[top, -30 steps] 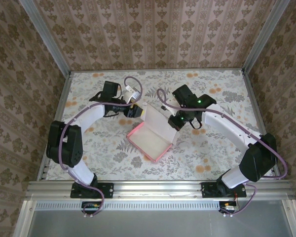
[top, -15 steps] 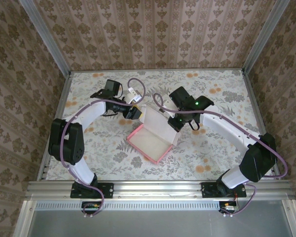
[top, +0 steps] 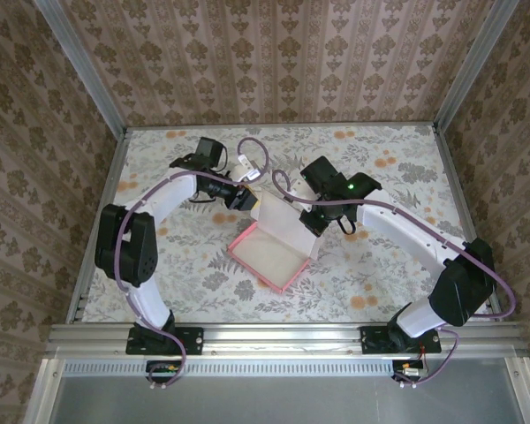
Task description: Fold the paper box
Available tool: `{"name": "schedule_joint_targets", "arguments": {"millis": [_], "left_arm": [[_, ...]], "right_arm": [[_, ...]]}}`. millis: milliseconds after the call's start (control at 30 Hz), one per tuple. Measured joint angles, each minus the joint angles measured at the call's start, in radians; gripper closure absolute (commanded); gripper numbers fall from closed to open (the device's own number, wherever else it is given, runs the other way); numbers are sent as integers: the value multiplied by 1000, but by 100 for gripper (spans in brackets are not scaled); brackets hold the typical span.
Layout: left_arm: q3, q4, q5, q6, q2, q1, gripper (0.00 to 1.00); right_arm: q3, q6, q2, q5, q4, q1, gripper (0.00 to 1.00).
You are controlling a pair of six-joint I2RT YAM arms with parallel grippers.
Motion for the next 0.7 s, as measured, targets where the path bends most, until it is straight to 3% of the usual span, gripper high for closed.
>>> {"name": "schedule_joint_targets", "arguments": {"millis": [200, 300, 467, 700], "left_arm": [[25, -51, -33, 22, 11, -16, 76], [26, -65, -52, 30, 11, -31, 89], [21, -51, -119, 24, 1, -55, 94], [-88, 46, -190, -37, -101, -86, 95]], "right_arm": [[0, 0, 0, 10, 4, 2, 94], [0, 0, -1, 18, 5, 2, 94], [-9, 4, -9, 25, 10, 3, 92], [-24, 82, -49, 4, 76, -8, 70]]}}
